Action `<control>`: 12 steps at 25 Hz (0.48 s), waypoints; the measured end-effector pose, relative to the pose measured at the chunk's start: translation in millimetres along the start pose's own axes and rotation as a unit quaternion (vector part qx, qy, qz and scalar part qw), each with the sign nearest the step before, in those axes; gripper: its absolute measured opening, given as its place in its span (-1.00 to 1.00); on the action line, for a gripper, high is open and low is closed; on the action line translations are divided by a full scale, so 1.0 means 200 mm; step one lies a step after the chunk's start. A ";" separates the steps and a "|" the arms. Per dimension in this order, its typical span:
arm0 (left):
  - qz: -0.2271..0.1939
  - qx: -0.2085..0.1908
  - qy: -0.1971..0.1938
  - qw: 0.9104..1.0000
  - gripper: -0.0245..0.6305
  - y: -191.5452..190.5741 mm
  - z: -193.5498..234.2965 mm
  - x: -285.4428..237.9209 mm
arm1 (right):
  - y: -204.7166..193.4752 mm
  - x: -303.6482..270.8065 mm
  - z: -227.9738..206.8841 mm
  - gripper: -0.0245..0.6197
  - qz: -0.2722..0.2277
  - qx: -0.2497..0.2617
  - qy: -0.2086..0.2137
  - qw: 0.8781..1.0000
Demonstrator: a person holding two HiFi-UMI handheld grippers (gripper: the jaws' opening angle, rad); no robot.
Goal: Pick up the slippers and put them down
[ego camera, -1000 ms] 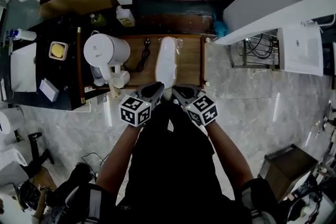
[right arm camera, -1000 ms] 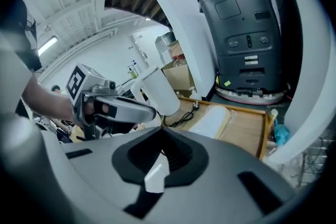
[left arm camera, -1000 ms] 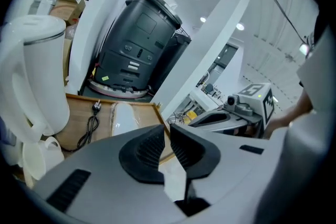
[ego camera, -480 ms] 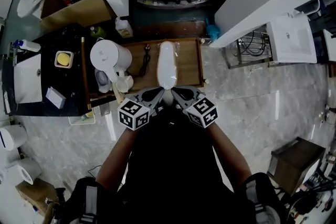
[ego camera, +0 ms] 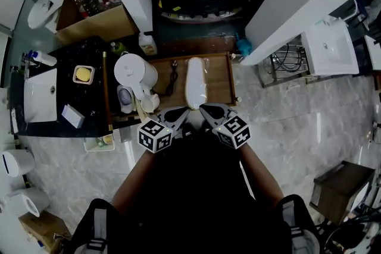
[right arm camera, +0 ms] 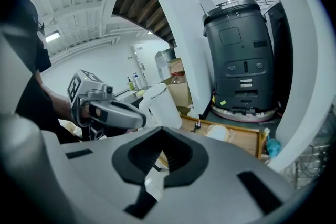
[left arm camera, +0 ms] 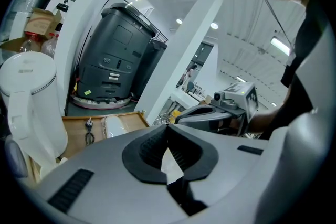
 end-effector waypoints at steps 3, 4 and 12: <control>-0.001 0.000 -0.003 1.000 -0.89 0.01 -0.01 0.01 | 0.02 -0.01 0.01 -0.90 0.003 0.007 0.003 1.000; -0.002 -0.001 -0.003 1.000 -0.89 0.02 -0.01 0.00 | 0.02 -0.01 0.01 -0.90 0.005 0.009 0.005 1.000; -0.009 -0.008 -0.007 1.000 -0.89 0.07 0.00 0.01 | 0.06 -0.01 0.00 -0.90 0.010 0.018 0.009 1.000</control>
Point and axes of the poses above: the fingertips, and each gripper's own axes: x backward along the fingers, z to its left, y out of its top, the point moved 7 cm from there along x, backward along the fingers, and after that the axes turned 14 degrees about y, right-handed, at the moved point
